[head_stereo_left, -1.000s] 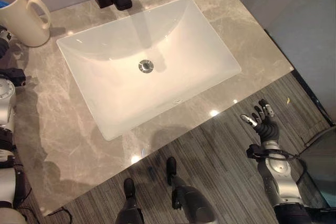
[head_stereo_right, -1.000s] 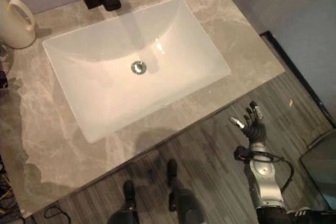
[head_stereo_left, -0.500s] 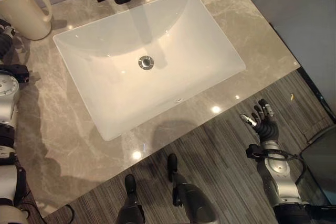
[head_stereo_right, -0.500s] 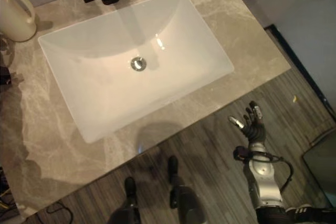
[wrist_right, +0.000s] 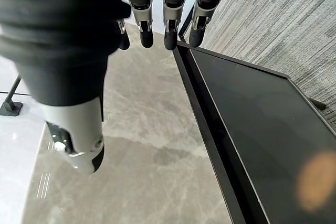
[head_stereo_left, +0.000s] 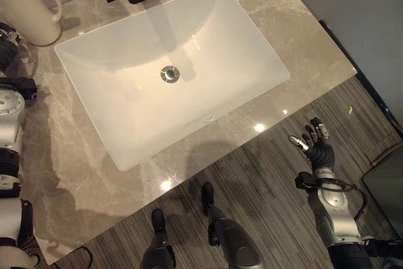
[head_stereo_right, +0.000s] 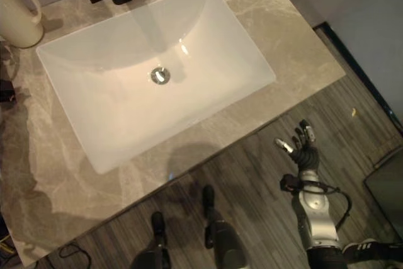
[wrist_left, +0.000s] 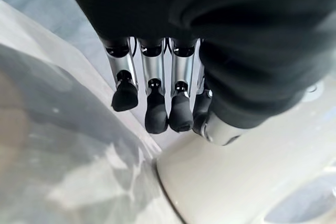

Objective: Put brush and paste in cup on sink, flatten towel.

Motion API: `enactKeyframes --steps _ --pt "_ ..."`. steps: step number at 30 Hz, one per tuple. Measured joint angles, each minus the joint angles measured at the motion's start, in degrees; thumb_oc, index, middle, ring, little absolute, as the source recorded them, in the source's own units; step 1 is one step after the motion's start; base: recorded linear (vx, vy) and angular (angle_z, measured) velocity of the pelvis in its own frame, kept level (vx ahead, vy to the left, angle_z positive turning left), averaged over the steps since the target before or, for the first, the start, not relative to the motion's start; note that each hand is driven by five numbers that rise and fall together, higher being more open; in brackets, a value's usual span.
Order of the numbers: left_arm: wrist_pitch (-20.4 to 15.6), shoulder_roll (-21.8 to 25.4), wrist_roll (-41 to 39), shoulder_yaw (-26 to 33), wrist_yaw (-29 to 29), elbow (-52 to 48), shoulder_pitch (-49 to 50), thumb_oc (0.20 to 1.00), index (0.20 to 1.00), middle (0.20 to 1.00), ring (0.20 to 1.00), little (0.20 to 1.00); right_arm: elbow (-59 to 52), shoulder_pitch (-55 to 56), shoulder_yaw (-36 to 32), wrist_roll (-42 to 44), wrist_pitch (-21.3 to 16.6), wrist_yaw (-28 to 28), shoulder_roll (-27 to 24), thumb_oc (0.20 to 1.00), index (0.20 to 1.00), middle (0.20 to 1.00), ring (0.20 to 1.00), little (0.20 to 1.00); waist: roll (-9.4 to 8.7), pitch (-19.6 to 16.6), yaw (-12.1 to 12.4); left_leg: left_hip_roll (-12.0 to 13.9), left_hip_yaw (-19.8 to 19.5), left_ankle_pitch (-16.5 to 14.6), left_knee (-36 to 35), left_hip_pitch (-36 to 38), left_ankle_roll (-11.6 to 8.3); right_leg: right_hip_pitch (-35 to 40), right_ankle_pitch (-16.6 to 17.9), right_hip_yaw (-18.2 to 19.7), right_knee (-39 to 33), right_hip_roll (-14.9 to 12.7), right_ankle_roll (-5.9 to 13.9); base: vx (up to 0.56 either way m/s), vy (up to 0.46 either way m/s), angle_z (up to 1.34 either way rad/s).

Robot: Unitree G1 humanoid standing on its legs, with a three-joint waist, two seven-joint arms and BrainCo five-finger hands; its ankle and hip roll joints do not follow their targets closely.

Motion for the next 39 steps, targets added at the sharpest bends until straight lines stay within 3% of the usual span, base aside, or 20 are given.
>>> enactKeyframes --steps 21,39 --pt "-0.1 -0.6 -0.1 -2.9 -0.3 0.1 -3.4 0.200 0.200 0.200 0.200 0.200 0.0 -0.2 0.0 1.1 -0.8 -0.2 -0.1 1.000 1.000 1.000 1.000 1.000 0.51 0.3 -0.7 1.6 1.1 0.5 0.0 -1.5 -0.91 -2.1 0.1 0.3 0.0 1.9 -0.17 0.01 -0.038 -0.03" --pt "-0.7 -0.6 -0.6 -3.3 -0.4 4.1 -6.7 0.200 0.200 0.200 0.200 0.200 0.0 0.1 0.0 1.1 -1.2 -0.3 -0.2 1.000 1.000 1.000 1.000 1.000 0.52 0.2 -1.9 2.5 1.5 1.4 0.0 -2.9 -2.23 -3.9 0.8 0.6 0.0 3.0 -1.51 0.01 -0.020 -0.02"
